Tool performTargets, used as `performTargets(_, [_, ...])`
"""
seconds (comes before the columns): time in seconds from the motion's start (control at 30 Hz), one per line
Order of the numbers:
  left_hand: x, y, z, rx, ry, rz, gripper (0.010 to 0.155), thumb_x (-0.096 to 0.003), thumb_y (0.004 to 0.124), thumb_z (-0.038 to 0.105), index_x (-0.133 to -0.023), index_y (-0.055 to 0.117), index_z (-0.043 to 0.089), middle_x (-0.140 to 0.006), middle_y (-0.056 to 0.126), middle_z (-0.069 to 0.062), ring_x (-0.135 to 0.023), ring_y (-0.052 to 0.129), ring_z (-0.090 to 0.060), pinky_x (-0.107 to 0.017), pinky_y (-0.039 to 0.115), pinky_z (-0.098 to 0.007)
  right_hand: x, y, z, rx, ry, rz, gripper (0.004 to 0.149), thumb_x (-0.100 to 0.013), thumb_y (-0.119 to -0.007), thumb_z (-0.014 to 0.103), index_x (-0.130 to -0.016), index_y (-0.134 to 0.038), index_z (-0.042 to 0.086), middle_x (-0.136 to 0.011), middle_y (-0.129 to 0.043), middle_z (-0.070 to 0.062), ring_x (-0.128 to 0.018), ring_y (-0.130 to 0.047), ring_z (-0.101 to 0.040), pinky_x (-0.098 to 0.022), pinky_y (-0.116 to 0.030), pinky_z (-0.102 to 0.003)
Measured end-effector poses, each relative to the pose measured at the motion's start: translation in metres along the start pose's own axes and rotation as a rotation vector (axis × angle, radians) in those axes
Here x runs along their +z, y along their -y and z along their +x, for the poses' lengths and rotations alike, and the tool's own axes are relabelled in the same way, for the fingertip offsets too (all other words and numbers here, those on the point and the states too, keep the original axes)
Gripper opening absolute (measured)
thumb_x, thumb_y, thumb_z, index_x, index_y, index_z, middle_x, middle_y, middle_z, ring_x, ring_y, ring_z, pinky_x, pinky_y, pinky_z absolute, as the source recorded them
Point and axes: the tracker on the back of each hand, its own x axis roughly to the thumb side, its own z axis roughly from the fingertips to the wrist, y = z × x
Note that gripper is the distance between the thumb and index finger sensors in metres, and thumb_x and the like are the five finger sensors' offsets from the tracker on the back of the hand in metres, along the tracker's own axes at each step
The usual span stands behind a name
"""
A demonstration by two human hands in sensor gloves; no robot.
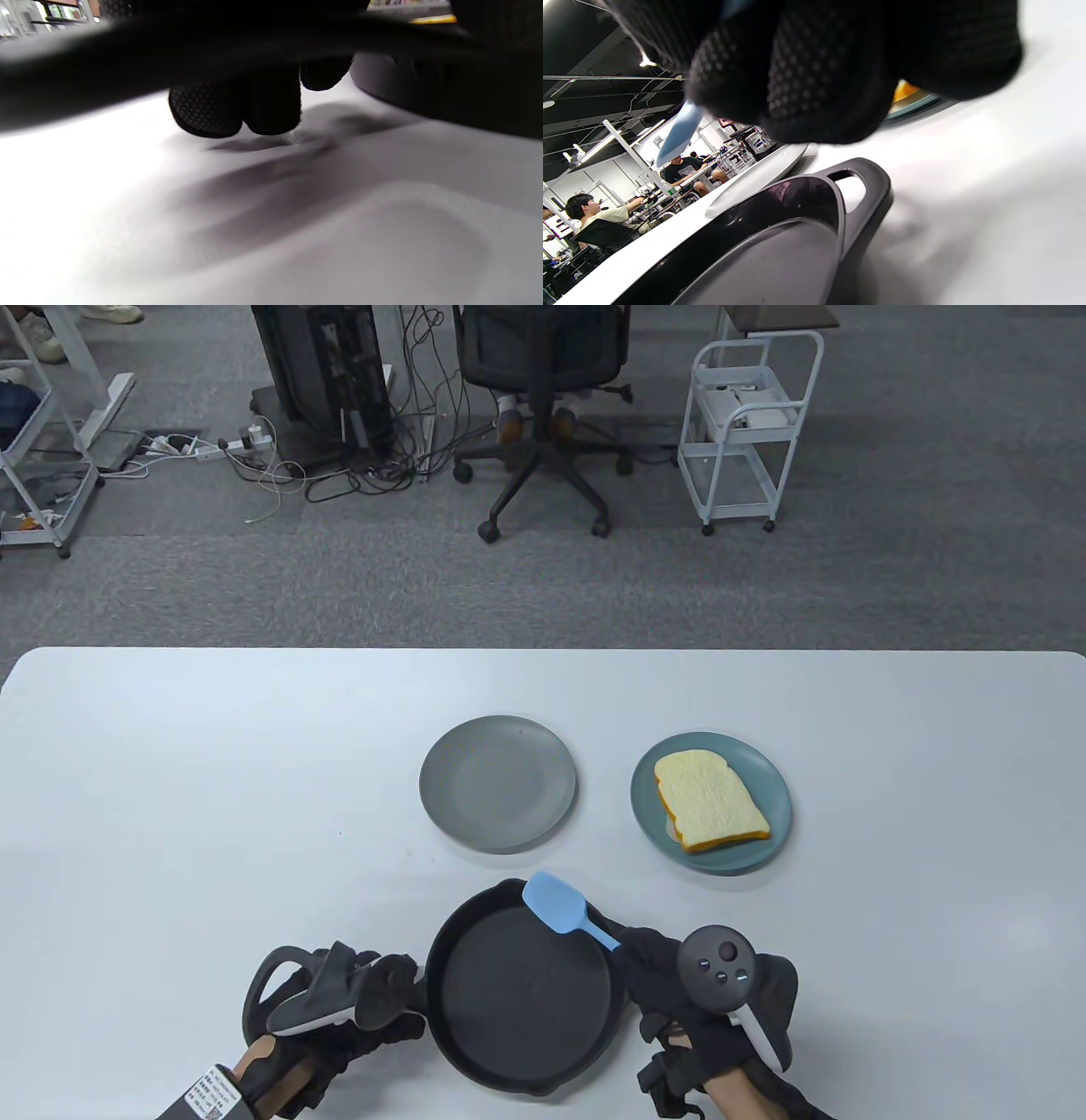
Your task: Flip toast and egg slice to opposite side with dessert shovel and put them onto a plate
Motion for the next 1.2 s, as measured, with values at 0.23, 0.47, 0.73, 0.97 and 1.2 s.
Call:
performTargets(0.23, [0.009,-0.012,-0.008,0.065,0.003,0.066,0.095,-0.0299,0.052,0.077,-0.113,0.038,0.034,-0.124,0.039,-0.011,-0.114,0.041,-0.046,-0.079,0.032,-0.07,0.001,0.001,-0.001,0.004,-0.002,-0.003,0.048,-0.044,-0.079,0.048,-0.078,-0.095,0.018,-0.04,-0.107,0.008,-0.026,-0.106,-0.014,-0.026,-0.089,-0.037])
performTargets(0.47, [0.017,-0.022,-0.024,0.179,0.023,0.226,0.098,-0.0302,0.048,0.079,-0.114,0.021,0.036,-0.126,0.016,-0.01,-0.116,0.016,-0.047,-0.08,0.018,-0.071,0.0,-0.002,-0.002,0.026,-0.004,0.009,0.048,-0.044,-0.08,0.048,-0.079,-0.095,0.018,-0.04,-0.108,0.007,-0.027,-0.106,-0.014,-0.026,-0.089,-0.038])
performTargets(0.73, [0.02,-0.024,-0.041,0.177,-0.051,0.22,0.098,-0.0304,0.048,0.079,-0.113,0.019,0.036,-0.126,0.014,-0.009,-0.116,0.013,-0.047,-0.079,0.016,-0.071,0.0,-0.005,0.0,0.037,-0.006,0.023,0.048,-0.043,-0.08,0.048,-0.078,-0.095,0.019,-0.039,-0.108,0.007,-0.022,-0.105,-0.013,-0.023,-0.089,-0.036])
performTargets(0.97, [0.017,-0.02,-0.047,0.164,-0.078,0.187,0.098,-0.0305,0.048,0.08,-0.113,0.019,0.036,-0.126,0.015,-0.01,-0.115,0.012,-0.047,-0.079,0.017,-0.071,0.001,-0.008,0.003,0.062,0.006,0.015,0.049,-0.043,-0.081,0.048,-0.078,-0.095,0.018,-0.039,-0.108,0.007,-0.018,-0.103,-0.012,-0.02,-0.088,-0.035])
performTargets(1.2, [0.016,-0.02,-0.05,0.165,-0.091,0.178,0.098,-0.0305,0.048,0.079,-0.113,0.02,0.035,-0.126,0.016,-0.011,-0.115,0.013,-0.047,-0.079,0.017,-0.072,0.002,-0.011,0.007,0.094,0.007,-0.004,0.048,-0.043,-0.082,0.049,-0.078,-0.095,0.019,-0.04,-0.109,0.006,-0.017,-0.103,-0.011,-0.02,-0.088,-0.035])
